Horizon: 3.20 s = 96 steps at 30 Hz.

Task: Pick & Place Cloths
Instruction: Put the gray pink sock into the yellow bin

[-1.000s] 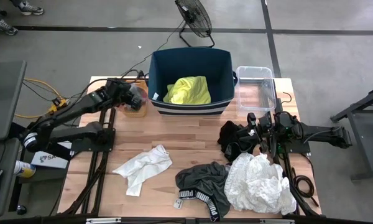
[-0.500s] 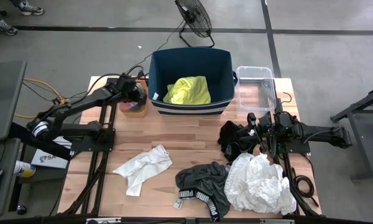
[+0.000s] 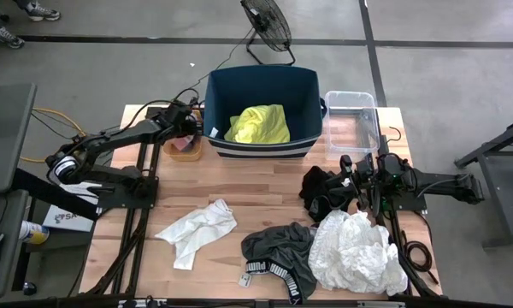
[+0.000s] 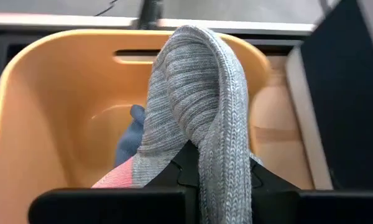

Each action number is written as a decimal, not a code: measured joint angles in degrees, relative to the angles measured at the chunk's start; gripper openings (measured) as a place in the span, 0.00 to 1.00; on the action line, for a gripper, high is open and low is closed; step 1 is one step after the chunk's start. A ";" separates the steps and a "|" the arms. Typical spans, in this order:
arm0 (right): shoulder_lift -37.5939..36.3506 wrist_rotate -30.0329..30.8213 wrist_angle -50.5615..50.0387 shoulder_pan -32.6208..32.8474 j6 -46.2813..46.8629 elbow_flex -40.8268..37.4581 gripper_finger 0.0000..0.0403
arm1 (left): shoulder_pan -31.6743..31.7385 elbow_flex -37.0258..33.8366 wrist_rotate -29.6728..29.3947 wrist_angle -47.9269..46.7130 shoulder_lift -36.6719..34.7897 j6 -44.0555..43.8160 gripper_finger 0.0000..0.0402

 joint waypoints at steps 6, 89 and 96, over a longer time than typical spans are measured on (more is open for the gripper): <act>0.01 0.00 0.00 0.00 -0.02 0.01 0.37 | 0.00 0.00 -6.12 0.00 2.06 -4.55 0.06; -0.01 0.00 0.00 0.02 -0.02 0.01 0.37 | 3.44 -0.04 -0.52 -3.24 -6.14 21.50 0.01; -0.01 0.00 0.00 0.00 -0.02 0.01 0.37 | 4.44 0.00 2.39 -2.71 0.46 20.50 0.00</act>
